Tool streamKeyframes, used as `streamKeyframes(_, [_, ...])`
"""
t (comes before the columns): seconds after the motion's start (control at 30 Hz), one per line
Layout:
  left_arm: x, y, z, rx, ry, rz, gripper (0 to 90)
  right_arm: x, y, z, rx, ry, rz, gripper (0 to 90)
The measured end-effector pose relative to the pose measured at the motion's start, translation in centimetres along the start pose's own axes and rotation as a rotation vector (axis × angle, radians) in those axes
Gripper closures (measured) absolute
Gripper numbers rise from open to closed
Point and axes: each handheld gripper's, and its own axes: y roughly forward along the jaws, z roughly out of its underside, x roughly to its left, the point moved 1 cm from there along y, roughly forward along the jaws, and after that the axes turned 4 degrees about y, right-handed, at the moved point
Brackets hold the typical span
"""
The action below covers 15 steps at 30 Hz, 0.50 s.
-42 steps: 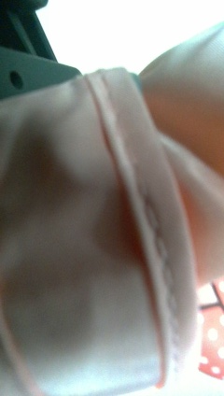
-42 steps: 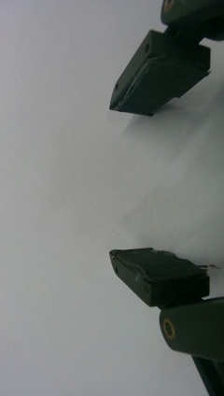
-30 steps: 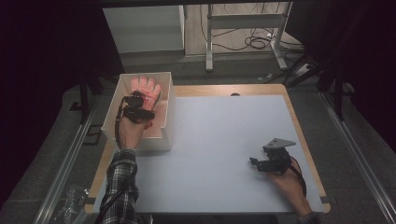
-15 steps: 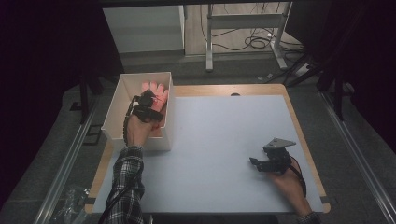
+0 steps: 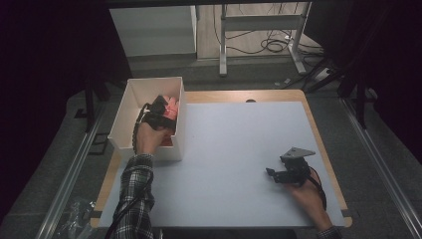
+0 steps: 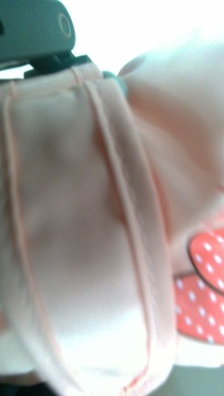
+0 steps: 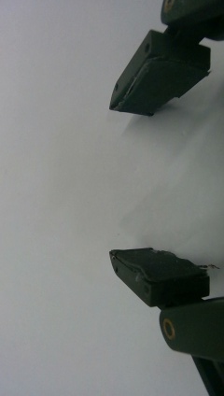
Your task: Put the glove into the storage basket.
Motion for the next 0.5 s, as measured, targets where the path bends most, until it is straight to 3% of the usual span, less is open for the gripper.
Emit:
streamKeyframes(0.2, [0.2, -0.3, 0.14, -0.006, -0.007, -0.001, 8.4, 0.0, 0.0, 0.0, 0.0, 0.0, 0.0, 23.5])
streamKeyframes(0.4, [-0.02, -0.7, 0.39, -0.014, 0.037, 0.006, 5.8, 0.0, 0.0, 0.0, 0.0, 0.0, 0.0, 23.4])
streamKeyframes(0.5, [-0.02, -1.07, 0.58, -0.031, 0.039, 0.009, 4.1, 0.0, 0.0, 0.0, 0.0, 0.001, 0.0, 23.5])
